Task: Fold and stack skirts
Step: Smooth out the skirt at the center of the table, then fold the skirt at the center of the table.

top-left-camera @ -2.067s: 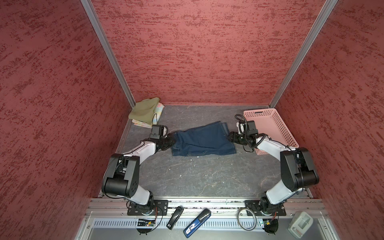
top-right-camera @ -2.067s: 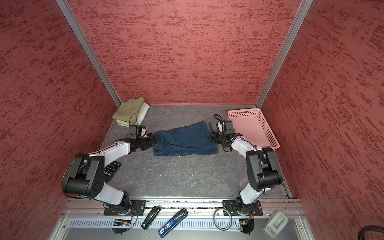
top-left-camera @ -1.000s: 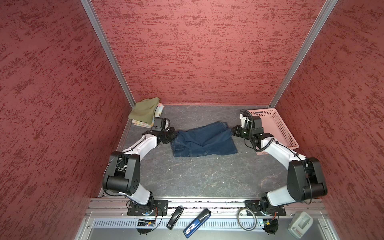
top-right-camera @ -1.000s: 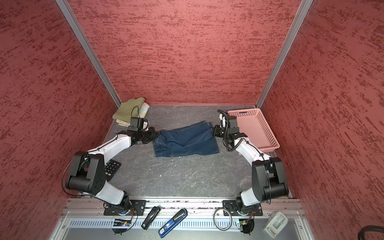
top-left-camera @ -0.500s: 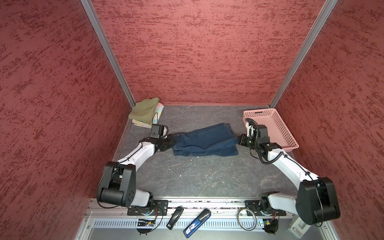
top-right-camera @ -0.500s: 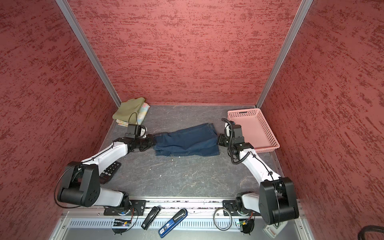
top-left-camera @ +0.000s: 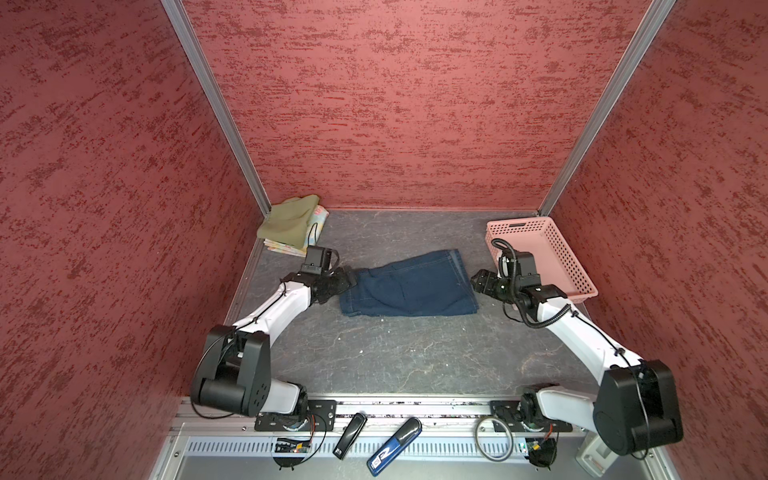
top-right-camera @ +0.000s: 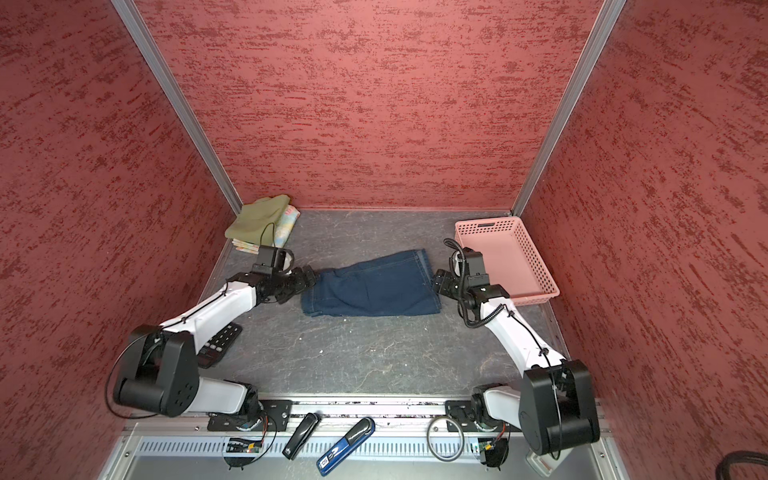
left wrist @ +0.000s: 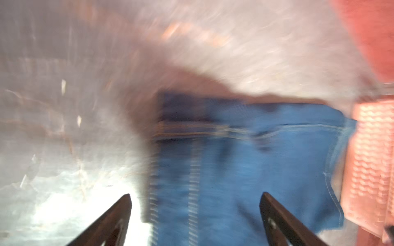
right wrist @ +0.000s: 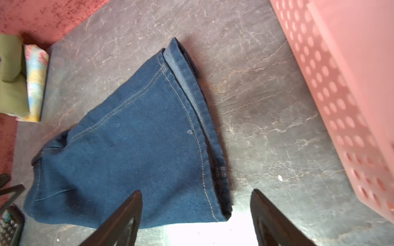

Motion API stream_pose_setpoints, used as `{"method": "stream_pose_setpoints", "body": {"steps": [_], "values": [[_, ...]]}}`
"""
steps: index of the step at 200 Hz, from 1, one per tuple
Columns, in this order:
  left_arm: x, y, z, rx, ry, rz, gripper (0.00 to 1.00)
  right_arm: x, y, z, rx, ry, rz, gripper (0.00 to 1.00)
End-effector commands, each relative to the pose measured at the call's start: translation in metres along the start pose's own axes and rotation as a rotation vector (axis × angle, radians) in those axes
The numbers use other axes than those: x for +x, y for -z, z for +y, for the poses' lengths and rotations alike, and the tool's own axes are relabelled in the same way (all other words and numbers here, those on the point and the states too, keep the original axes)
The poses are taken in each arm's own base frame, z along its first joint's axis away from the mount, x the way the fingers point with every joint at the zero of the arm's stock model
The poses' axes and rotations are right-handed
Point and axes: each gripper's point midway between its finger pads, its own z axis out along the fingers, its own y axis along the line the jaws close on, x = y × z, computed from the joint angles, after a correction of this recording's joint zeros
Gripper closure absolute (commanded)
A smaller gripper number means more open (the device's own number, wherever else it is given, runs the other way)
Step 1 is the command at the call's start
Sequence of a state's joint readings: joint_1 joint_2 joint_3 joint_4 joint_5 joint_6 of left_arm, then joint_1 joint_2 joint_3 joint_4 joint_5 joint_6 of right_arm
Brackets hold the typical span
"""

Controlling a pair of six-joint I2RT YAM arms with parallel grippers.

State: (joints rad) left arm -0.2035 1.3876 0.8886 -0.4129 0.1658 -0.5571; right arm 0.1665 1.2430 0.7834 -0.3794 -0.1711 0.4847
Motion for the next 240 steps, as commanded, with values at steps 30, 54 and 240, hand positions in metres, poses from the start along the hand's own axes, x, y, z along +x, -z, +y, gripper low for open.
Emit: {"method": "stream_pose_setpoints", "body": {"steps": [30, 54, 240], "values": [[0.01, -0.007, -0.052, -0.047, -0.36, -0.001, 0.0, 0.049, -0.013, -0.016, -0.035, -0.324, 0.084, 0.13], [0.041, -0.03, -0.056, -0.117, -0.506, 0.052, 0.03, 0.069, -0.02, -0.01, -0.157, -0.548, 0.087, 0.12], [0.082, -0.087, -0.007, -0.244, -0.46, 0.197, 0.1, 0.078, -0.077, -0.026, -0.161, -0.912, -0.051, 0.4]]}}
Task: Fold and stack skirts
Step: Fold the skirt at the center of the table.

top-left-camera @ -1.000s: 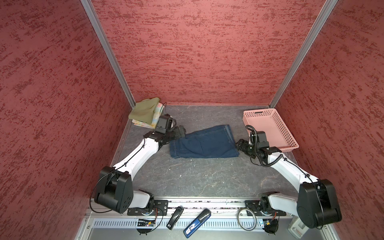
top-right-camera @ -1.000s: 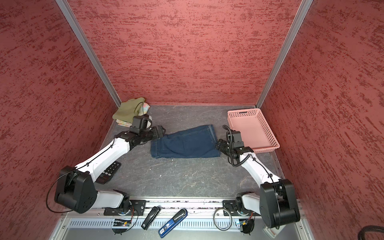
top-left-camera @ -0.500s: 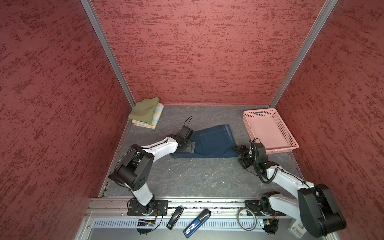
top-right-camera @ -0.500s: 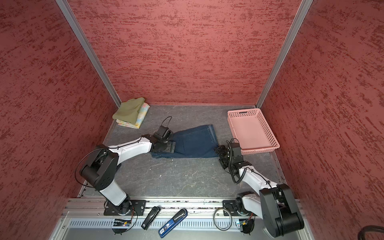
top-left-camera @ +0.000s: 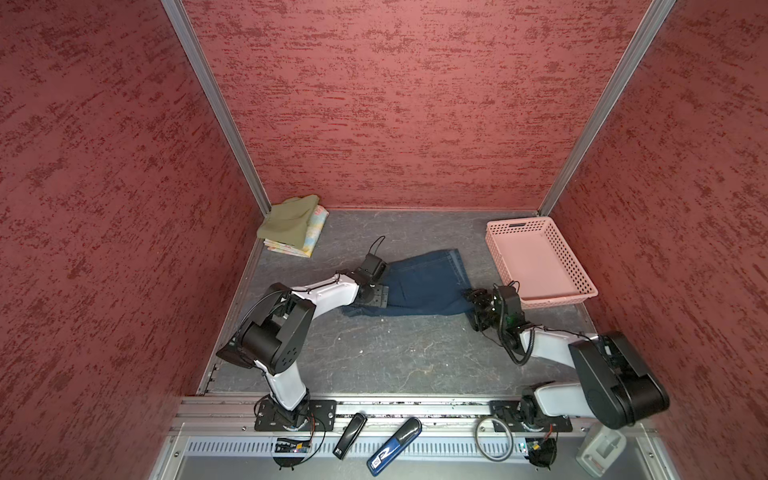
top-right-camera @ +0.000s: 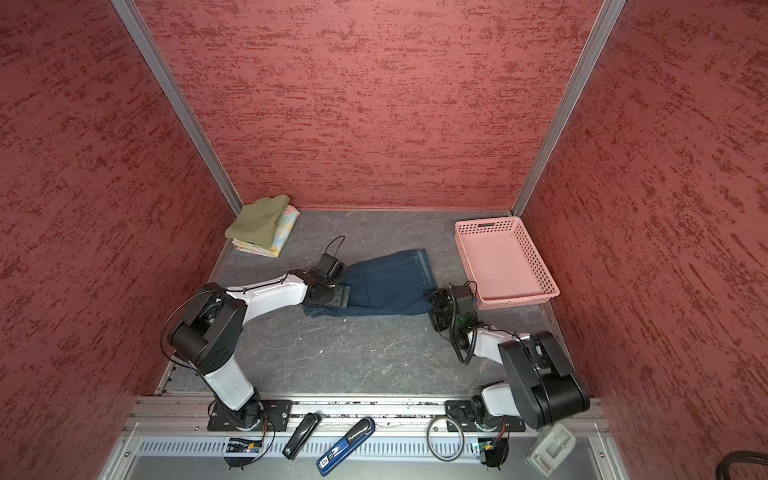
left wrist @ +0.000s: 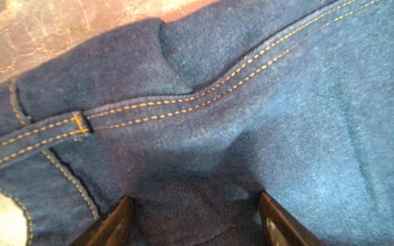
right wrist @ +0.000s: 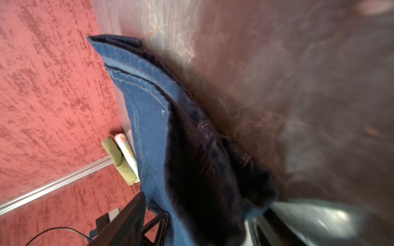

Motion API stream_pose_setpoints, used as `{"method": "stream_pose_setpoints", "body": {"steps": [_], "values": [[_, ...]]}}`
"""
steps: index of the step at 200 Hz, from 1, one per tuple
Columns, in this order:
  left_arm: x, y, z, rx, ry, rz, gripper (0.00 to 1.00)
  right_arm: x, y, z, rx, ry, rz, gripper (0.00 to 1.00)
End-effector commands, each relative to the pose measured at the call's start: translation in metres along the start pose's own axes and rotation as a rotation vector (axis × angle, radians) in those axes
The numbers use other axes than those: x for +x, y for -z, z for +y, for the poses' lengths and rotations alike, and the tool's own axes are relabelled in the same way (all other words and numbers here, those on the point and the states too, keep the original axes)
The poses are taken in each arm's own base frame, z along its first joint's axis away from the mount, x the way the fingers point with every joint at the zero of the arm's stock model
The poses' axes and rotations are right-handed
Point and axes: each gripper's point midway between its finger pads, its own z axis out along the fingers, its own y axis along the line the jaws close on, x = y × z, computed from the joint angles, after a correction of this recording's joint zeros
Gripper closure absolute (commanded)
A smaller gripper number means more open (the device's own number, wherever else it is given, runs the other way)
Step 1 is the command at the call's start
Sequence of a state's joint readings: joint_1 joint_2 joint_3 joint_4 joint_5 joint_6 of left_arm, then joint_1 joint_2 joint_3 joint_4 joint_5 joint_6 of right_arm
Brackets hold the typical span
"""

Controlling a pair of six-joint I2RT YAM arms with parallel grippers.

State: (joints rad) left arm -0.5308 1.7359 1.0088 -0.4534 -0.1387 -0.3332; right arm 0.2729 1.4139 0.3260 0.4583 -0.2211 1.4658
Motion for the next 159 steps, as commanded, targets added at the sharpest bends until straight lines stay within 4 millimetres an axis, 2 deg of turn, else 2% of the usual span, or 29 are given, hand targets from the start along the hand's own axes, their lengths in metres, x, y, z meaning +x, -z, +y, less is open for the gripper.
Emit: {"method": "stream_pose_setpoints", "body": {"steps": [1, 22, 57, 74, 77, 88, 108, 122, 139, 159], "values": [[0.007, -0.01, 0.004, 0.024, 0.038, 0.032, 0.1, -0.016, -0.008, -0.021, 0.037, -0.034, -0.094, 0.41], [0.007, -0.011, 0.006, 0.028, 0.045, 0.037, 0.11, -0.027, -0.008, -0.005, 0.004, 0.084, -0.153, 0.66], [-0.003, -0.007, 0.008, 0.089, 0.104, 0.034, 0.11, -0.034, -0.003, 0.04, -0.121, 0.275, -0.209, 1.0], [-0.022, 0.012, 0.007, 0.167, 0.17, 0.003, 0.11, -0.036, -0.002, 0.053, -0.132, 0.342, -0.226, 1.0], [-0.027, 0.018, 0.007, 0.185, 0.181, -0.008, 0.11, -0.035, 0.002, 0.063, -0.157, 0.355, -0.235, 1.0], [-0.042, 0.038, 0.01, 0.254, 0.24, -0.051, 0.09, -0.036, 0.005, 0.075, -0.159, 0.402, -0.248, 1.0], [-0.057, 0.064, 0.029, 0.364, 0.392, -0.113, 0.08, -0.036, 0.011, 0.096, -0.169, 0.494, -0.263, 1.0], [-0.053, 0.067, 0.049, 0.389, 0.493, -0.114, 0.08, -0.035, 0.014, 0.11, -0.171, 0.558, -0.271, 1.0], [-0.039, 0.06, 0.071, 0.382, 0.59, -0.09, 0.11, -0.033, 0.015, 0.127, -0.174, 0.642, -0.269, 1.0], [-0.025, 0.05, 0.076, 0.39, 0.648, -0.063, 0.12, -0.027, 0.012, 0.141, -0.172, 0.725, -0.246, 1.0]]}}
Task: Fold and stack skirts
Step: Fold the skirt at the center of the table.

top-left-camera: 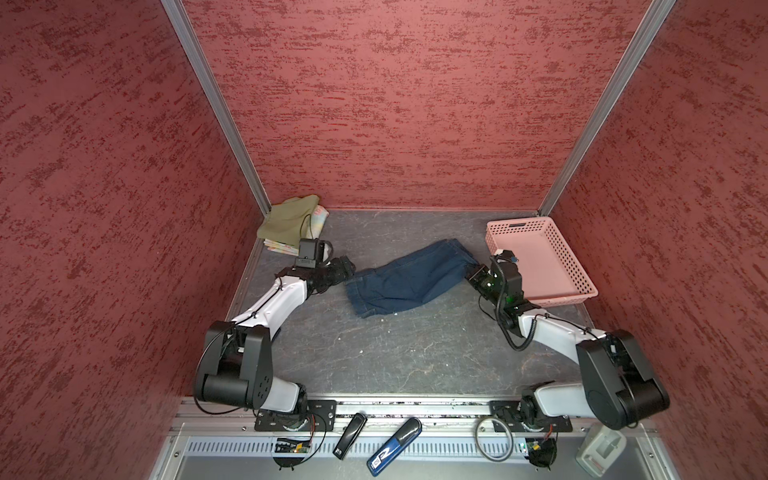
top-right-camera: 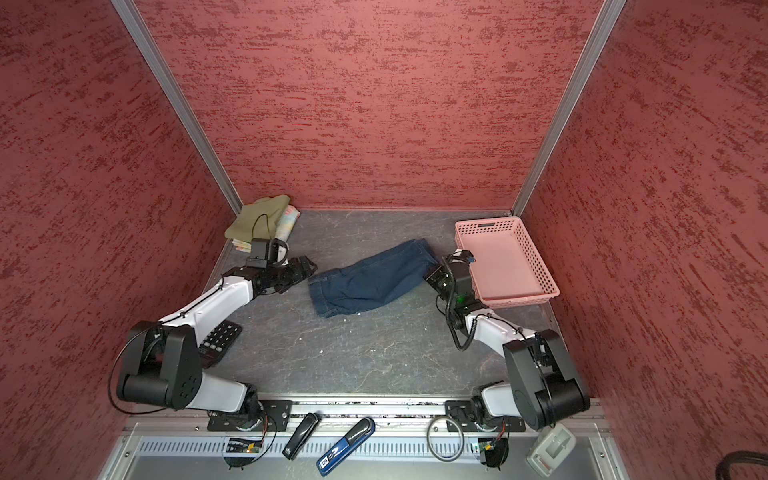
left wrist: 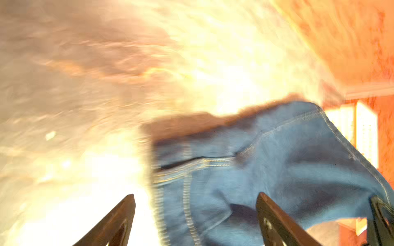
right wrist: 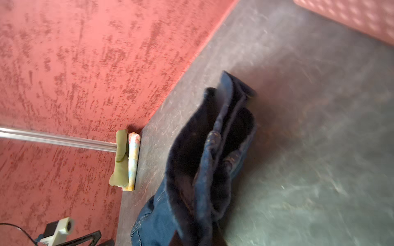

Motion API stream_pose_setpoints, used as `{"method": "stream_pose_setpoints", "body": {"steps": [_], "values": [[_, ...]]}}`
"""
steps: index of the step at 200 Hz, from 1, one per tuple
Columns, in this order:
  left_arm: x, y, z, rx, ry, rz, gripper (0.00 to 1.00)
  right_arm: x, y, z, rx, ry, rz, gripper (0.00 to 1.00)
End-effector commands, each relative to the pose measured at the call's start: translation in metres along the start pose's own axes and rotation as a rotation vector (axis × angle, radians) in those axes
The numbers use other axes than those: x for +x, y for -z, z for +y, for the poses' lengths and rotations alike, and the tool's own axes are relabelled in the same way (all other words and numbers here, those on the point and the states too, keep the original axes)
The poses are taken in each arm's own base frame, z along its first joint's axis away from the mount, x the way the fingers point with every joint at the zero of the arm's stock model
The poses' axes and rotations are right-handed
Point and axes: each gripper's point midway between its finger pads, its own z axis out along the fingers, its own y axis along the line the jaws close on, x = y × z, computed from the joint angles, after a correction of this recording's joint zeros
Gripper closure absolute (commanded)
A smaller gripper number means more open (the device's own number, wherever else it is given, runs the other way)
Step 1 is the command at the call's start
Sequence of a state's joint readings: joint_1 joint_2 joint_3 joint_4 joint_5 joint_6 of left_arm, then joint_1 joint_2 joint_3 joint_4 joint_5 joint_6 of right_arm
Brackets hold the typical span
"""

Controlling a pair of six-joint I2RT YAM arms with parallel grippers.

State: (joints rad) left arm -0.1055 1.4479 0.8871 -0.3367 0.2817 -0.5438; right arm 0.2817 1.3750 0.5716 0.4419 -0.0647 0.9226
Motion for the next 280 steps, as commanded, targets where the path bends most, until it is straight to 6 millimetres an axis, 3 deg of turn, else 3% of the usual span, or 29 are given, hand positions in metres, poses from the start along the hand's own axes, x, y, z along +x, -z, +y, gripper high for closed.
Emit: {"method": "stream_pose_setpoints", "body": {"steps": [1, 51, 57, 99, 130, 172, 214, 251, 280], "values": [[0.03, -0.011, 0.014, 0.03, 0.116, 0.099, 0.12, -0.007, -0.003, 0.013, 0.017, 0.151, 0.004, 1.0], [0.05, -0.031, 0.007, 0.122, 0.2, 0.134, 0.17, 0.014, -0.021, 0.066, -0.068, 0.385, 0.129, 1.0], [0.05, -0.033, 0.004, 0.134, 0.201, 0.136, 0.18, 0.025, -0.027, 0.064, -0.064, 0.411, 0.173, 1.0], [0.054, -0.052, -0.014, 0.159, 0.191, 0.161, 0.22, 0.084, -0.044, 0.111, -0.181, 0.608, 0.37, 1.0], [0.057, -0.063, -0.016, 0.16, 0.198, 0.17, 0.23, 0.135, -0.044, 0.137, -0.247, 0.734, 0.49, 1.0], [0.055, -0.067, -0.016, 0.158, 0.196, 0.171, 0.25, 0.207, -0.028, 0.137, -0.287, 0.845, 0.675, 1.0], [0.054, -0.071, -0.015, 0.149, 0.194, 0.174, 0.26, 0.262, -0.01, 0.127, -0.307, 0.888, 0.798, 1.0], [0.058, -0.075, -0.011, 0.141, 0.2, 0.18, 0.27, 0.287, -0.005, 0.135, -0.328, 0.912, 0.835, 1.0], [0.061, -0.077, -0.007, 0.137, 0.202, 0.184, 0.28, 0.274, -0.01, 0.149, -0.293, 0.909, 0.757, 1.0]]}}
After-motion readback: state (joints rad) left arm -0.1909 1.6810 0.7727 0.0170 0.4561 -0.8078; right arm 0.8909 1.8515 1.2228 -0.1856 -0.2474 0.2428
